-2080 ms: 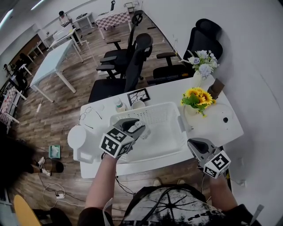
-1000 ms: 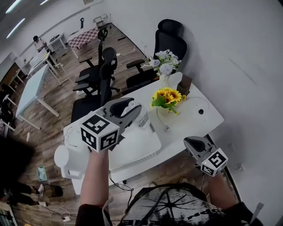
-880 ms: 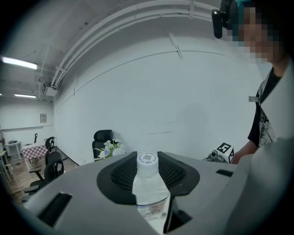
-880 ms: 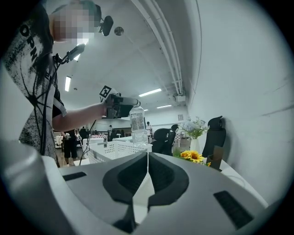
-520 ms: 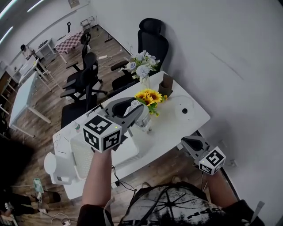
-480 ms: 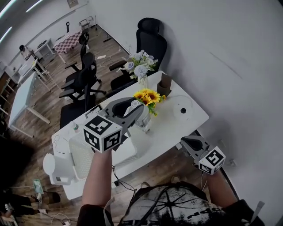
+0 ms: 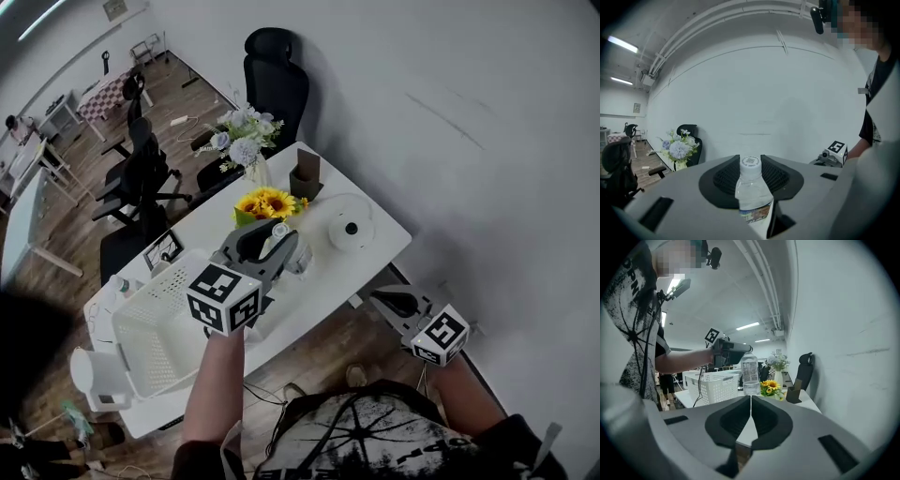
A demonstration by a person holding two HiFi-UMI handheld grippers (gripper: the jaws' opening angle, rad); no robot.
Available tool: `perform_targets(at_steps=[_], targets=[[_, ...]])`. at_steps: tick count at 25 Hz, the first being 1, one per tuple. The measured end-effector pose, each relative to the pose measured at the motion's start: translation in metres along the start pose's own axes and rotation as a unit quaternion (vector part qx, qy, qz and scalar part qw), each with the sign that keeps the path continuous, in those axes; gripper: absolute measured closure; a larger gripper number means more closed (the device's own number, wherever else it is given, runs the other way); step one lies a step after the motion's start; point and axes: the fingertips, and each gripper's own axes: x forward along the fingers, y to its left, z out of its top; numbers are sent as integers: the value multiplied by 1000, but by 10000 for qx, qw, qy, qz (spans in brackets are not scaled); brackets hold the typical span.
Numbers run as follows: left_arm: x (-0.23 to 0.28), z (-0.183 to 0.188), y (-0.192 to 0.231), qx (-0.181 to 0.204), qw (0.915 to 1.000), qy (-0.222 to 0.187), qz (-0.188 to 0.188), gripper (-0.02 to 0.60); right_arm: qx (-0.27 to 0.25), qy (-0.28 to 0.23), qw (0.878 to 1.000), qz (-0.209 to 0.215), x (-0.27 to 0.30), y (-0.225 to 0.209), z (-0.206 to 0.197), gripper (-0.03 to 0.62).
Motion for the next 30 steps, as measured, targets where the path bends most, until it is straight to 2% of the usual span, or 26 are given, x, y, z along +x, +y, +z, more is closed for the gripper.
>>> perform_targets(at_steps=[11,22,27,30], targets=[[45,-64,-16,-220,9995,-31,234,436,-32,318,9994,146,-2,-12,-20,571],[80,-128,-13,-328,9980,172,505,436,106,608,9978,260,9,-16,-49,571],[87,-130,-19,-354,9982,51,483,436,96,680,9972,289,9,-17,-50,571],[90,-131,-22,-166,9986,40,504,436,92,696,9971,298,8,-15,-52,571]])
